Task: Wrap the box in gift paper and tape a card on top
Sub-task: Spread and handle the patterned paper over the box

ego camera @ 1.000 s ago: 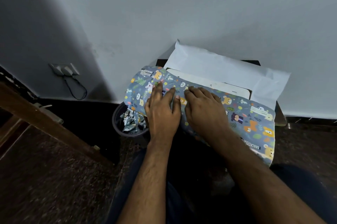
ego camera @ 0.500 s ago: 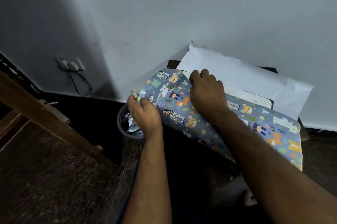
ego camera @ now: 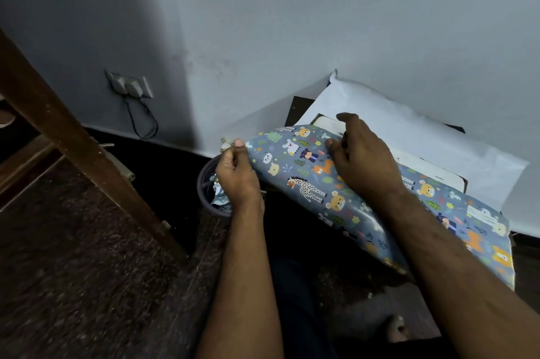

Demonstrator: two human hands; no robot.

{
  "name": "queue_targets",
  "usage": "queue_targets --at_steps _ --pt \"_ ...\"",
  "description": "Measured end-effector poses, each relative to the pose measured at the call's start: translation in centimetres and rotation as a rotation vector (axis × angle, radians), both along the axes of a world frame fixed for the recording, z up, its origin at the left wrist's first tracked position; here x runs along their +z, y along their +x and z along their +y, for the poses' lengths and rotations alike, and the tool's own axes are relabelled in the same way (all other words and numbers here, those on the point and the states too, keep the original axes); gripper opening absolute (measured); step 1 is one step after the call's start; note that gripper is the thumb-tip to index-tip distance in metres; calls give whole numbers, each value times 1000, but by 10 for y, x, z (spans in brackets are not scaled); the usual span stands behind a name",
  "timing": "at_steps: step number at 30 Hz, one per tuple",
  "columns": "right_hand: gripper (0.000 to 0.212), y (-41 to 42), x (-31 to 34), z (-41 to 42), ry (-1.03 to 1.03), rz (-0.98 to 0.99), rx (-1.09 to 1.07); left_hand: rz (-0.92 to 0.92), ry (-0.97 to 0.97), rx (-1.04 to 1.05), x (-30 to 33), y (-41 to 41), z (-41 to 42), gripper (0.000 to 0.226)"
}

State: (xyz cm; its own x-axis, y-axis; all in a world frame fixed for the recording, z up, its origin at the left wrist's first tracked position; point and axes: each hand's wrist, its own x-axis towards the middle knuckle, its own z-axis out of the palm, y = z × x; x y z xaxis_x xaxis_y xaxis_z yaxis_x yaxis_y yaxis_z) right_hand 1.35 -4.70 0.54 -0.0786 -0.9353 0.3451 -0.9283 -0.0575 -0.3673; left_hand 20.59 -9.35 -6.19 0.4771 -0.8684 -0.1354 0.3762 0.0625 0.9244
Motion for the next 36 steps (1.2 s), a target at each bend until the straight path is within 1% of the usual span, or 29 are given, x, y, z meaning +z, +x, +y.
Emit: queue_targets --at_steps 4,5,7,9,11,12,14,15,16,18,19,20,21,22,23,24,27,29,30,31,33,34,36 --pt "40 3 -2 3 -18 33 3 53 40 100 2 4 -1 54" --pt "40 3 -3 3 -25 49 7 36 62 105 4 3 0 54" --pt "41 3 -3 3 -20 88 12 -59 91 77 10 0 2 53" --pt "42 2 -2 0 12 128 4 -174 103 -2 9 -1 1 63" --pt "41 0 0 -3 65 136 -9 -251 102 -15 3 -1 -2 70" --pt "40 -1 0 -5 84 130 -8 -304 111 14 4 -1 -1 66" --pt "39 -1 1 -6 98 118 -1 -460 130 104 13 -5 6 39" --pt "38 -1 2 -6 93 113 -1 -562 117 156 20 -9 12 30" --pt "37 -1 1 -5 83 108 -2 -672 73 197 28 -15 18 28" --pt "32 0 0 -5 48 92 -10 -876 -123 230 43 -29 27 23" --pt "28 0 -1 -5 20 77 -14 -952 -241 188 48 -39 30 17" --pt "23 0 -1 -5 -7 57 -23 -1019 -333 101 53 -50 33 12" --pt "18 0 0 -5 -16 42 -39 -1076 -401 -19 57 -63 37 13" --pt "15 -2 2 -3 -15 29 -57 -1125 -431 -144 58 -76 43 20" --pt "14 -3 4 -1 -10 12 -63 -1170 -425 -236 56 -88 49 27" --pt "16 -5 7 2 -2 -30 -52 -1201 -396 -266 54 -99 56 31" --pt "27 -17 16 13 40 -194 -3 -1276 -337 -235 47 -116 66 28" --pt "22 -26 13 16 66 -143 -34 -1356 -308 -256 49 -117 65 21" --pt "20 -38 10 18 75 -93 -99 -1388 -292 -294 52 -123 64 21" --pt "25 -41 8 17 103 -52 -167 -1415 -260 -327 54 -121 63 25" --pt "48 -57 4 19 190 -15 -291 -1480 -182 -375 61 -126 64 32" --pt "54 -65 3 19 208 4 -334 -1514 -153 -379 63 -130 65 34" --pt "55 -87 2 15 174 52 -390 -1558 -107 -400 69 -139 66 40"
